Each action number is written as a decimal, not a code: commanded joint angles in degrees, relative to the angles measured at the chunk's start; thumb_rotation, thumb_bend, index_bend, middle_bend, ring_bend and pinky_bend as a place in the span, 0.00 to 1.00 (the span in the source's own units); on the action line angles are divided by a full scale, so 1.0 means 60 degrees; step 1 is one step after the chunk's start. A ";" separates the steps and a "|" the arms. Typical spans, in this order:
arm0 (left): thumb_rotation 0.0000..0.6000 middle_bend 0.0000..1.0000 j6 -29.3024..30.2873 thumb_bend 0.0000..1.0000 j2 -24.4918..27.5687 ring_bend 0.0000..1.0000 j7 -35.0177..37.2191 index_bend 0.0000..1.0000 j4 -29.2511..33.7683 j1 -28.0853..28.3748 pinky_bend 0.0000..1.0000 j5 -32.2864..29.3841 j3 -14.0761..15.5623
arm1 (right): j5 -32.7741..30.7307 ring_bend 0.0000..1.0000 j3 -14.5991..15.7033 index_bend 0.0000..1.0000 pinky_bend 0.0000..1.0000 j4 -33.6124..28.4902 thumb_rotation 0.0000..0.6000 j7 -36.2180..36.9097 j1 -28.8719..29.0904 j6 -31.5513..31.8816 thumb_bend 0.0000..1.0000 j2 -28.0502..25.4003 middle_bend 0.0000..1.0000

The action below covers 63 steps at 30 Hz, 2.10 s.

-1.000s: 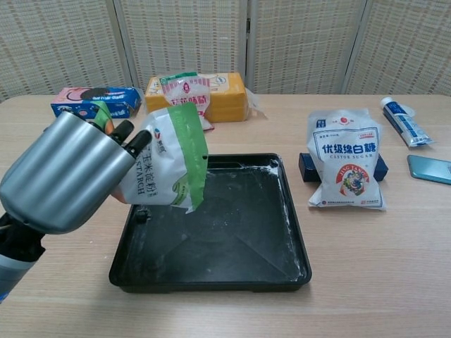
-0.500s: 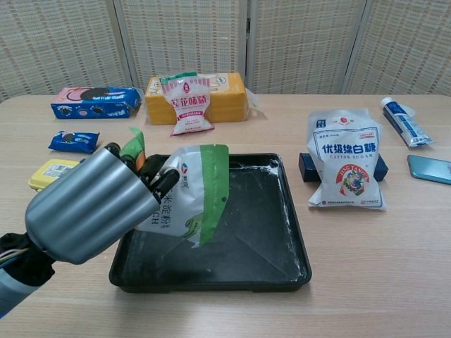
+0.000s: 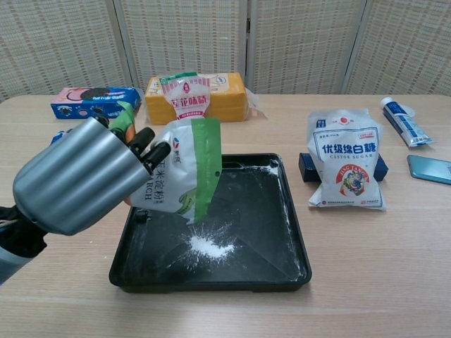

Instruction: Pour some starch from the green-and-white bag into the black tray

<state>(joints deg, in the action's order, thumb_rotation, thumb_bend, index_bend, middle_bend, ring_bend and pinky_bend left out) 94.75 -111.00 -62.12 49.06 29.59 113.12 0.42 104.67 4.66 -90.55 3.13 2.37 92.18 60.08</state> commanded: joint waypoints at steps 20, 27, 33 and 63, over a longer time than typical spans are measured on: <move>1.00 0.77 -0.1083 0.24 0.1056 0.95 0.5122 0.68 0.6210 -0.2377 0.97 -0.5669 -0.1813 | -0.0093 0.00 -0.0029 0.00 0.00 -0.0033 1.00 -0.0113 0.0020 -0.0089 0.31 0.0048 0.00; 1.00 0.77 -0.1554 0.24 0.1792 0.95 0.6917 0.68 0.6888 -0.2992 0.97 -0.6954 -0.2015 | -0.0097 0.00 -0.0024 0.00 0.00 -0.0032 1.00 -0.0139 0.0021 -0.0104 0.31 0.0063 0.00; 1.00 0.77 -0.1513 0.24 0.2164 0.95 0.8394 0.68 0.6606 -0.3385 0.97 -0.7172 -0.2118 | -0.0119 0.00 -0.0004 0.00 0.00 -0.0074 1.00 -0.0228 0.0060 -0.0242 0.31 0.0081 0.00; 1.00 0.66 -0.2409 0.24 0.0163 0.94 1.1824 0.47 0.1707 -0.3390 0.97 -0.6544 -0.1535 | -0.0088 0.00 0.0002 0.00 0.00 -0.0117 1.00 -0.0282 -0.0025 -0.0096 0.31 0.0064 0.00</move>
<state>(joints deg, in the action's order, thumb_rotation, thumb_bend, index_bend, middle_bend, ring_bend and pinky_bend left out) 80.60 -110.06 8.48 59.41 9.07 73.59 -8.89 104.14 4.68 -91.26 1.45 2.21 91.61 60.46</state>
